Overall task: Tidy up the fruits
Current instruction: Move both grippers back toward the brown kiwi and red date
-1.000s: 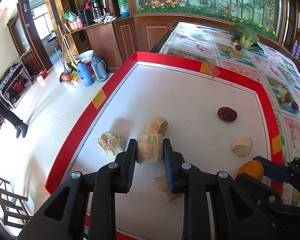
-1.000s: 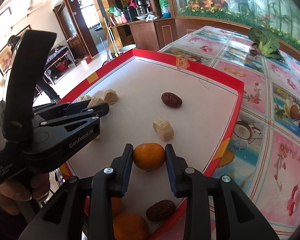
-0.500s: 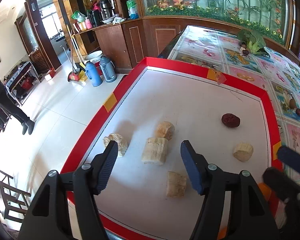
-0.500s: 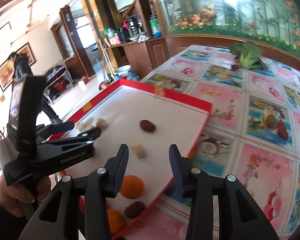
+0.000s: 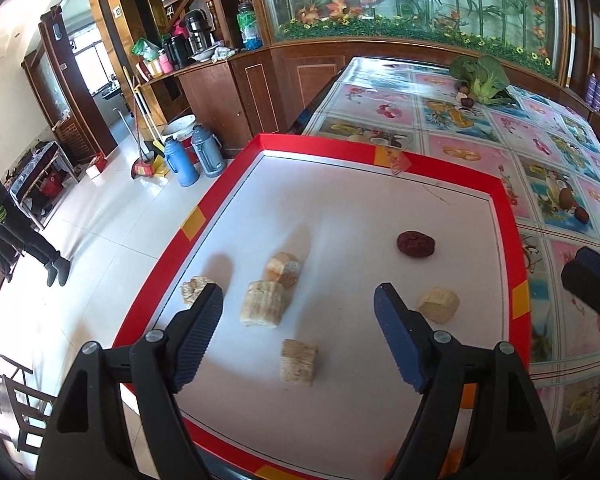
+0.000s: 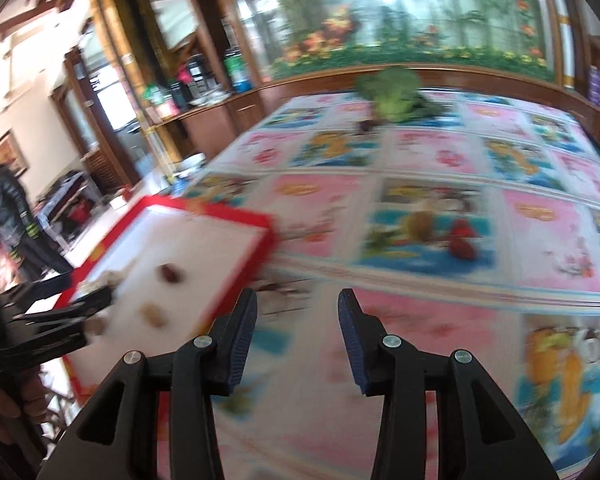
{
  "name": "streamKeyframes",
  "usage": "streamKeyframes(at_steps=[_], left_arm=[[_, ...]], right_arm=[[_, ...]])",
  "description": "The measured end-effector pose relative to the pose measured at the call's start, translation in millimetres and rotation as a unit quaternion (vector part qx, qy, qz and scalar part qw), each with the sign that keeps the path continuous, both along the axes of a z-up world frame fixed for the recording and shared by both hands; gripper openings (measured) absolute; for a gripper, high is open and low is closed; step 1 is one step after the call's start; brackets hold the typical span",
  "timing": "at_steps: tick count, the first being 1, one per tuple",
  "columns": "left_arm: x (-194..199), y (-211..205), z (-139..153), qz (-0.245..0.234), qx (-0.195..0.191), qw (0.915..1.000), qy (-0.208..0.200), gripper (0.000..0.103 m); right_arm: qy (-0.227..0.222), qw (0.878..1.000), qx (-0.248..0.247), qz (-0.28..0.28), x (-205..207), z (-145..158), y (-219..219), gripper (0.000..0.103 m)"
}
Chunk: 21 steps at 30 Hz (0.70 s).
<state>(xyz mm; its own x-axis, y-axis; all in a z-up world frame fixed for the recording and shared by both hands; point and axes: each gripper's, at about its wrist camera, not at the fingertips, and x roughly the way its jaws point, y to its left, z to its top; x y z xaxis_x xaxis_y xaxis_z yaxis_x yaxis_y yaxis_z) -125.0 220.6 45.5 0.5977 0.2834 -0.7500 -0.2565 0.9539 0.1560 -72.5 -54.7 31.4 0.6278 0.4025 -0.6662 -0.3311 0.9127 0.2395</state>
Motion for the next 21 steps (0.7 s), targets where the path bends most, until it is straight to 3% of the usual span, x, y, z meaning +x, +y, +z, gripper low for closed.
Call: streamKeyframes(at_steps=[8,21], left_arm=[[12,-40,11,-0.042,0.006,0.9991,-0.001,0.086],[45,-142,21,-0.154,0.024,0.9878,0.004,0.091]], right_arm=[[0.024,0.996,-0.05,-0.075,42,-14,-66,0.044],[0.043,0.996,-0.069,-0.046,79,-33,-57,0.043]])
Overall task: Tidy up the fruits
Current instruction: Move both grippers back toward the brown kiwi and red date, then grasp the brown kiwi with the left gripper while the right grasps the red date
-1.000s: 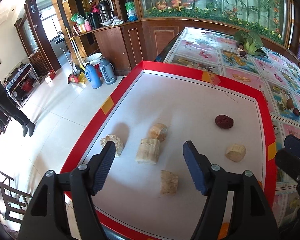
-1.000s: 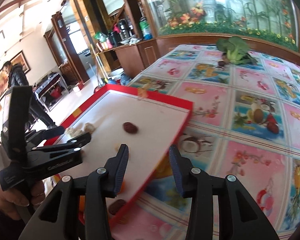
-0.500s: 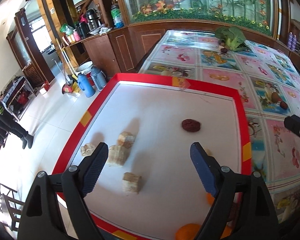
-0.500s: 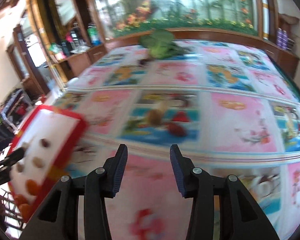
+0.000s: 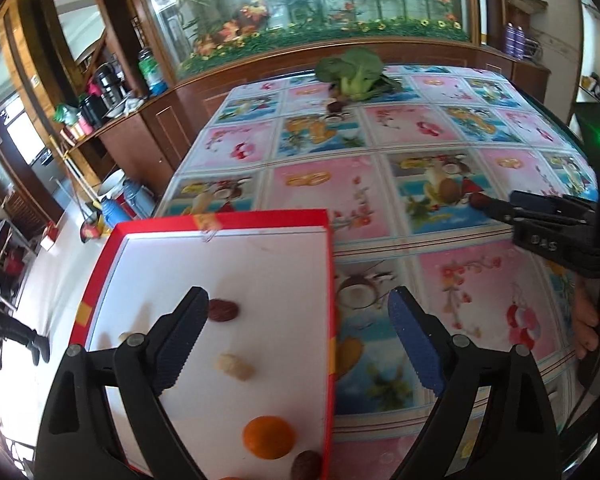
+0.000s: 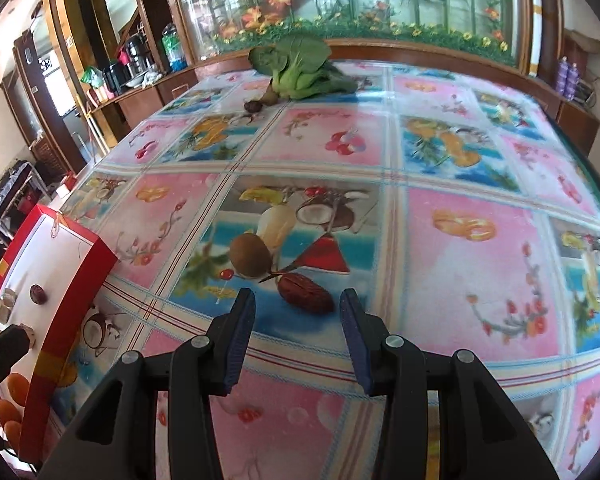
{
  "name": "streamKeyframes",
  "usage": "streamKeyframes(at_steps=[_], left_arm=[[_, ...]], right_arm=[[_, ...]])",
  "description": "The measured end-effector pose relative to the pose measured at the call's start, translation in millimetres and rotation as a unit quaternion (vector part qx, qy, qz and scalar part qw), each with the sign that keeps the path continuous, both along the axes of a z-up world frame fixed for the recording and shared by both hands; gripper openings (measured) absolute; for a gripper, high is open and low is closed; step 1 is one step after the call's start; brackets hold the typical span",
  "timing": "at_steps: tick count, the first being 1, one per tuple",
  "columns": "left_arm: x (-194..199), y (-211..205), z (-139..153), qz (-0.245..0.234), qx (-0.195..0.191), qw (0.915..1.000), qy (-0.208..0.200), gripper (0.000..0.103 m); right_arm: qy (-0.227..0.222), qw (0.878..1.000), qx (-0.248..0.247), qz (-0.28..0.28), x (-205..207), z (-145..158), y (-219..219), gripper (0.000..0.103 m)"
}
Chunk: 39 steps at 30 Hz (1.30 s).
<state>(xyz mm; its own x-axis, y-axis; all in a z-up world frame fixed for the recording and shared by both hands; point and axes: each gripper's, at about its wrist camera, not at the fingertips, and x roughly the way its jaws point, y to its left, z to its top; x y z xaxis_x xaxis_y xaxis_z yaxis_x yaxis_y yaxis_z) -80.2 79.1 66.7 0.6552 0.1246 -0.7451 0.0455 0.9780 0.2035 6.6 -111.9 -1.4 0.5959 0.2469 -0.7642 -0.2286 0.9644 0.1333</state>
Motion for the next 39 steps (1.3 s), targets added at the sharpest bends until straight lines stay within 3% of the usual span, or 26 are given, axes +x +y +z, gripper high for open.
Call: streamKeyframes(at_steps=[7,11,21,33,39], left_arm=[[23,-18,0,-0.009,0.002,0.9999,0.009,0.091],[42,-33,-2,-0.016,0.005,0.9997,0.015,0.091],[86,-97,-24,-0.093,0.005,0.9951,0.032,0.091],[123,-121,-56,-0.121,-0.038,0.9882,0.086,0.054],[127,-120,-58,-0.12,-0.083,0.985,0.092,0.035]], right_arm=[[0.008,1.0,0.019,-0.008,4,0,-19,0.013],[0.015,0.999,0.023,-0.034,7,1,-35,0.013],[0.036,0.997,0.041,-0.058,12,3,-61,0.013],[0.043,0.996,0.039,-0.061,12,5,-61,0.014],[0.042,0.996,0.041,-0.062,12,4,-62,0.014]])
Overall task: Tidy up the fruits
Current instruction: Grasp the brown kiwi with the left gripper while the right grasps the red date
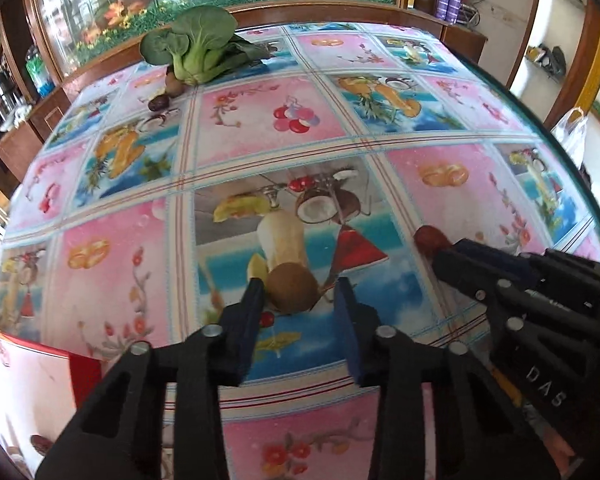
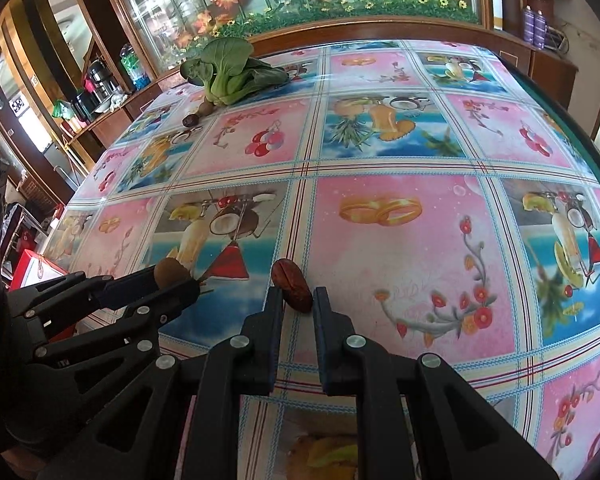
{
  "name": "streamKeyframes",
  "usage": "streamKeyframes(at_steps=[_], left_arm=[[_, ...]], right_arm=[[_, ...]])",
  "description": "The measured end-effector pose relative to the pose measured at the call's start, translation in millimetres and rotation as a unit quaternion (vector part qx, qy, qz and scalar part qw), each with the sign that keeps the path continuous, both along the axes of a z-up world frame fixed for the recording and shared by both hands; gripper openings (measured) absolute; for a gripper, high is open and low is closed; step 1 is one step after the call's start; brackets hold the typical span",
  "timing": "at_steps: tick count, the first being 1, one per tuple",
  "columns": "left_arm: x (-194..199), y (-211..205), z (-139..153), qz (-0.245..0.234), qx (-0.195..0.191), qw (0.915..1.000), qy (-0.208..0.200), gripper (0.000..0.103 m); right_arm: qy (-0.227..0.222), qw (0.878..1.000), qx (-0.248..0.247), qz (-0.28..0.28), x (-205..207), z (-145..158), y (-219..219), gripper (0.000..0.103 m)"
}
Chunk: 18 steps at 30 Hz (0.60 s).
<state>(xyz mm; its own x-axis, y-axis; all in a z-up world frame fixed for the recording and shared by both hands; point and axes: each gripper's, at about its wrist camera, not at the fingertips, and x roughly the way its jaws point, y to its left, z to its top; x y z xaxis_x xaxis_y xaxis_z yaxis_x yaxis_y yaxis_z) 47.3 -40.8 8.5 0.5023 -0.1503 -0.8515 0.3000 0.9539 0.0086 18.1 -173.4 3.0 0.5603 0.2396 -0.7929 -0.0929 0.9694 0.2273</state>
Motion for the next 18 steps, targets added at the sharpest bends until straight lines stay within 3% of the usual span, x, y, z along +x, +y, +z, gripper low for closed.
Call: streamKeyframes(at_steps=[4,11,18], left_arm=[[-3,-2,0,-0.002,-0.001,1.0,-0.005,0.026],[-7,4,3,0.016,-0.005,0.9998,-0.005,0.026],[-33,7,30,0.033,0.015,0.9978,-0.056,0.026]], right_arm=[[-0.002,1.0,0.0,0.0,0,0,0,0.014],[0.0,1.0,0.009,0.002,1,0,0,0.013],[-0.012,1.0,0.016,-0.008,-2,1,-1,0.013]])
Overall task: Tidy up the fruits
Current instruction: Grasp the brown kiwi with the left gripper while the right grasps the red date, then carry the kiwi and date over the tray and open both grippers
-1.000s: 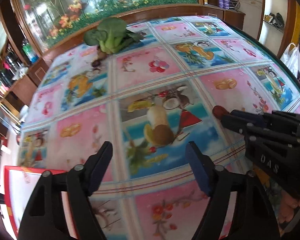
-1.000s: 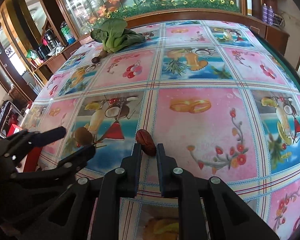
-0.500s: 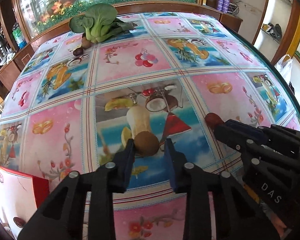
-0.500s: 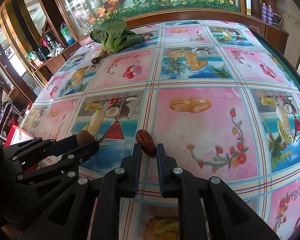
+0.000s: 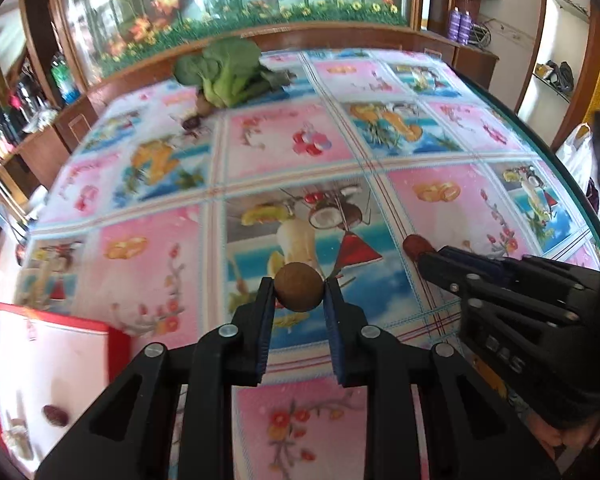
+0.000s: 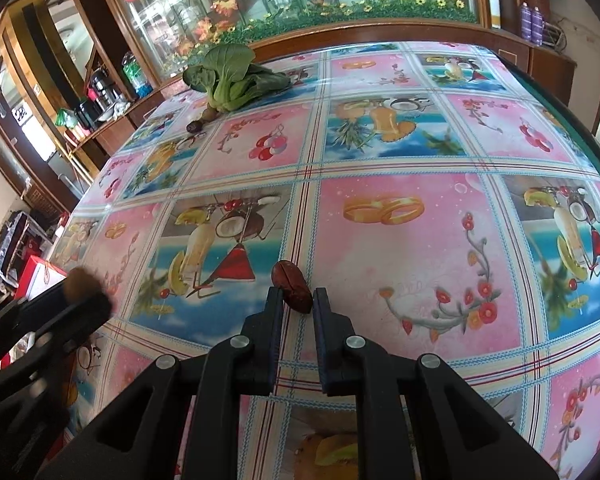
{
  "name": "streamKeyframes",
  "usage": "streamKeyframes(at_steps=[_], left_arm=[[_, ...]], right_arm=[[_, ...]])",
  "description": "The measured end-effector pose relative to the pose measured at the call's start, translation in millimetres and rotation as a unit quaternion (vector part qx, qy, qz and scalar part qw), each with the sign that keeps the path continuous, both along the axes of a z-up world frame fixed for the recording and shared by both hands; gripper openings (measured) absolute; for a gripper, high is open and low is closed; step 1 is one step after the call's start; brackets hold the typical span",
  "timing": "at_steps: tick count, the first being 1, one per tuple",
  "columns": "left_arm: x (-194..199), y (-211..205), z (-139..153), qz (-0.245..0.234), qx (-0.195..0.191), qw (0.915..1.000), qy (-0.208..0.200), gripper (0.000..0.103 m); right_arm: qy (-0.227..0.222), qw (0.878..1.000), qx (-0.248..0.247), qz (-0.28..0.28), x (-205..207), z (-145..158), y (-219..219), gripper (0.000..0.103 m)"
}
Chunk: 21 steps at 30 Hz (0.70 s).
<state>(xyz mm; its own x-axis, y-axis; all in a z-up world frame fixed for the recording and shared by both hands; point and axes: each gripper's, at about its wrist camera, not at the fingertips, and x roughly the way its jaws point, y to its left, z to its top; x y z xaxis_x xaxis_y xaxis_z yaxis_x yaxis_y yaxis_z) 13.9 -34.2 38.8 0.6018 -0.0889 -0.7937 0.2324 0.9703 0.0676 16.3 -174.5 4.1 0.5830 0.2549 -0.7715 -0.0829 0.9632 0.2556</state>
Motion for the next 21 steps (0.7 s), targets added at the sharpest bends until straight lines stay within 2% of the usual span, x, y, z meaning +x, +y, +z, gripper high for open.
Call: streamKeyframes(at_steps=[5,11,21], left_arm=[[-29,6,19,0.013,0.018,0.9991,-0.037,0.026],[-60,22,36,0.025,0.021,0.9966,-0.075,0.026],[-93,51,56,0.04,0.005,0.9929,-0.112,0.026]], right_arm=[[-0.04,0.999,0.004,-0.017,-6,9,-3,0.013],[-0.08,0.996,0.008,-0.047,-14,16,-7,0.013],[-0.091,0.994,0.008,-0.066,-31,19,-1,0.013]])
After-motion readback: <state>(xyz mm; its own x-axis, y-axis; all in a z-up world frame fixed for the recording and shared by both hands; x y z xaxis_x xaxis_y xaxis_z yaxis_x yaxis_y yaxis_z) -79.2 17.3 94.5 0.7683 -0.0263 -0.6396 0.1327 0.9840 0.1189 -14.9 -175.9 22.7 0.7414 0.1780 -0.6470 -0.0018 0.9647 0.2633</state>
